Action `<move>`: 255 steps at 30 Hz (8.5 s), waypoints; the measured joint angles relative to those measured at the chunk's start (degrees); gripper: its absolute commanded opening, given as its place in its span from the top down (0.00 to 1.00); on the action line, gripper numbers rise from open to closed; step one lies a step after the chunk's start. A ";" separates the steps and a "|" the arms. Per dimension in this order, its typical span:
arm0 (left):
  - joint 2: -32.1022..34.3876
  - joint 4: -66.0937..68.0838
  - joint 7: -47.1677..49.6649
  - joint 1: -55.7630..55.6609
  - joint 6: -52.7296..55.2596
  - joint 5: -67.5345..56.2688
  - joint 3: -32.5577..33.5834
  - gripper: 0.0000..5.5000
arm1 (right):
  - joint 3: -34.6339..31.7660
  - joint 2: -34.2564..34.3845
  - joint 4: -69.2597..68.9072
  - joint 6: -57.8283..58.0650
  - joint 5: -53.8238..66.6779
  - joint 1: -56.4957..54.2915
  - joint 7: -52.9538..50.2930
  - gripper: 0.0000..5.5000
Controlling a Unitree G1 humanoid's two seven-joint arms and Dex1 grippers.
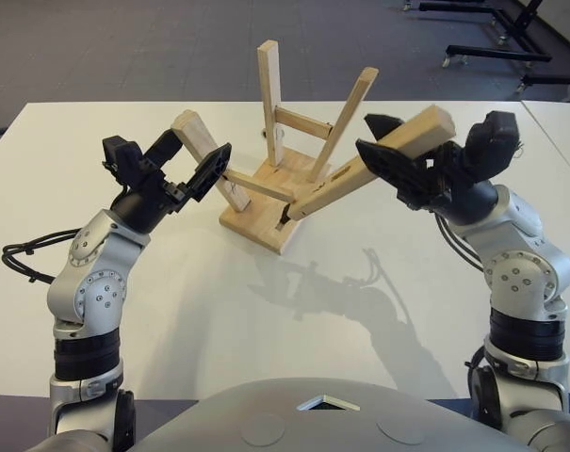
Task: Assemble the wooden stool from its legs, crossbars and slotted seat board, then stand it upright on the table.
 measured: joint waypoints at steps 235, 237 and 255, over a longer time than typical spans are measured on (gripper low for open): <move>4.15 -11.44 20.10 6.14 19.88 2.52 -4.41 0.02 | 28.07 10.61 3.47 -10.36 -39.86 3.15 -12.07 0.63; 3.98 -11.43 20.11 6.11 19.88 2.51 -4.47 0.02 | 28.06 10.54 3.47 -10.36 -39.86 3.16 -12.17 0.63; 8.77 -11.69 19.67 4.04 20.60 8.12 -9.86 0.02 | 28.04 10.16 3.65 -10.88 -40.17 3.47 -12.22 0.63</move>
